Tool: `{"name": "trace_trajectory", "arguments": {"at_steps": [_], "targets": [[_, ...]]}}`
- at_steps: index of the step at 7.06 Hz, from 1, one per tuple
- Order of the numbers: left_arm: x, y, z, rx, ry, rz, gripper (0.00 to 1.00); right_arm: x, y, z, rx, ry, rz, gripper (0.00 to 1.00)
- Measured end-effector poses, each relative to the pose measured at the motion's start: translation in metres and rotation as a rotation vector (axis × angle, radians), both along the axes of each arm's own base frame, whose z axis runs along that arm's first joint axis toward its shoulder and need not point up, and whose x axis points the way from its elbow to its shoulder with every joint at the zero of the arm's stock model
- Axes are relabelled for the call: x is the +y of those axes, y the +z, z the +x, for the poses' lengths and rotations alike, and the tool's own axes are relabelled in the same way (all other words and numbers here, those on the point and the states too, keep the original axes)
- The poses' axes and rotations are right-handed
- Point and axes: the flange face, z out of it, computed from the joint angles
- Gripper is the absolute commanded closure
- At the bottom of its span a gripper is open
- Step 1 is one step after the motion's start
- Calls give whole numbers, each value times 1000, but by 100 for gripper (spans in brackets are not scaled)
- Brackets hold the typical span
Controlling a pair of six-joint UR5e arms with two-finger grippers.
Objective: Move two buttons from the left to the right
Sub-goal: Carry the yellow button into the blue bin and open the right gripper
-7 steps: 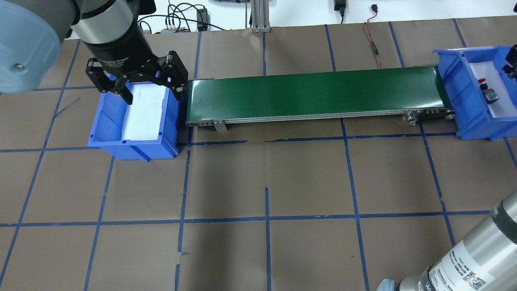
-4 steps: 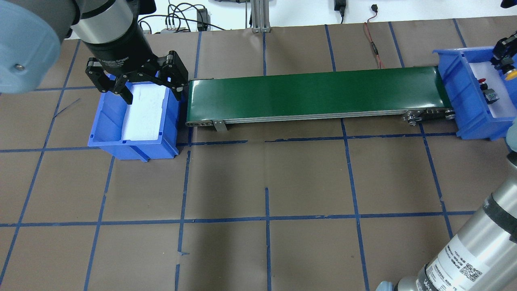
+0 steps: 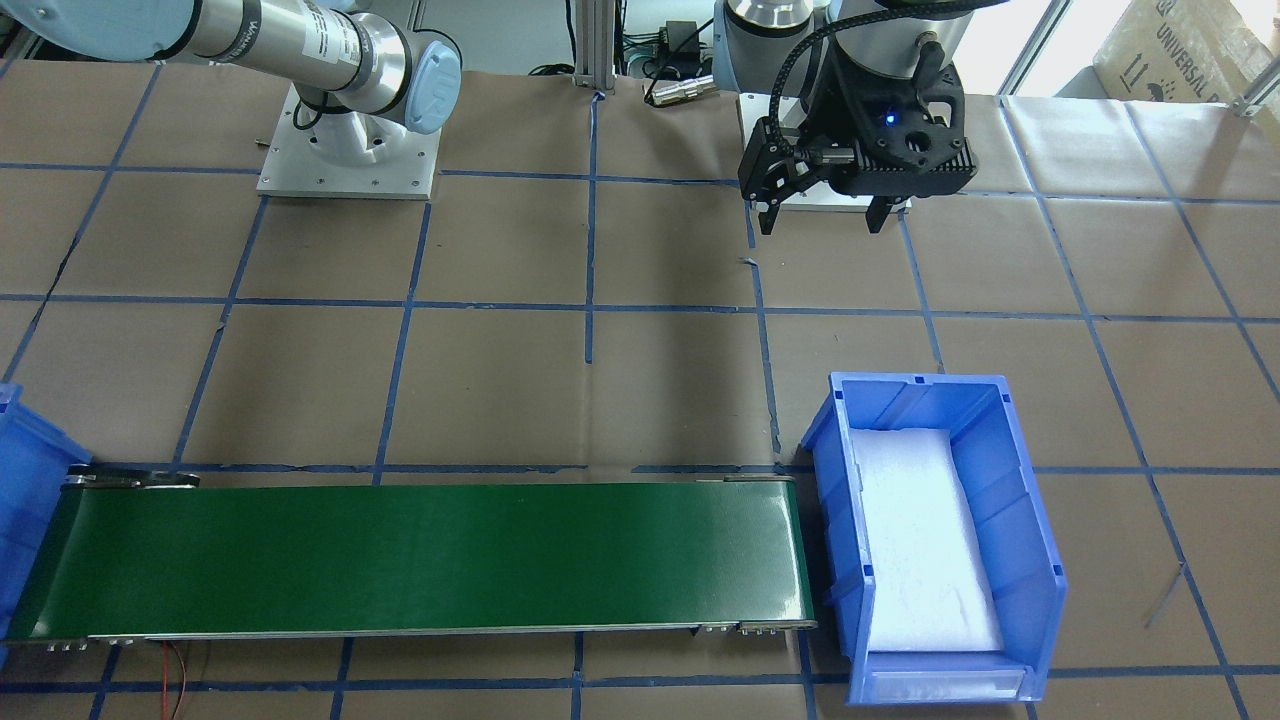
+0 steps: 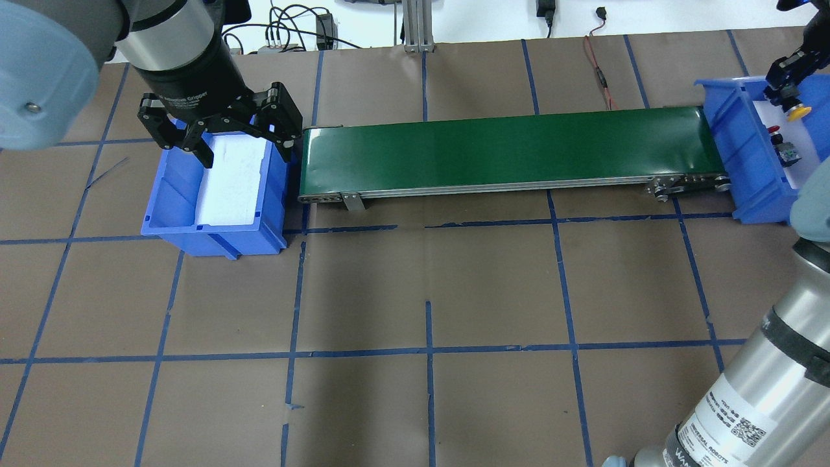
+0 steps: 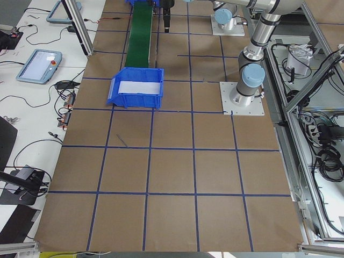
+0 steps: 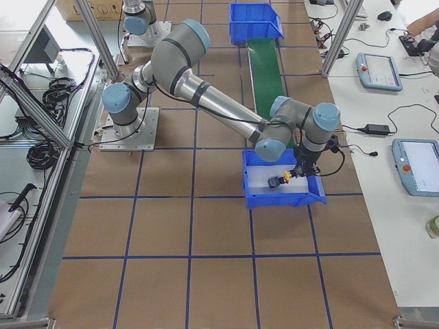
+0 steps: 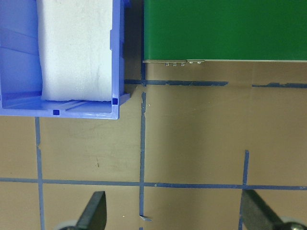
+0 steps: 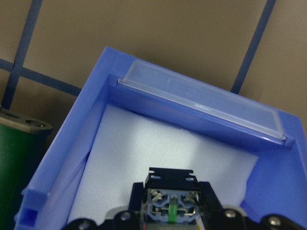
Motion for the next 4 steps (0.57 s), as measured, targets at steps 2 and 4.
{"name": "trace_trajectory", "arguments": {"at_steps": [2, 4], "targets": [[-1, 0, 0, 4, 1, -1, 0, -10, -9, 0, 5, 7, -9, 85], [-1, 0, 0, 7, 1, -2, 0, -13, -20, -1, 1, 8, -4, 68]]}}
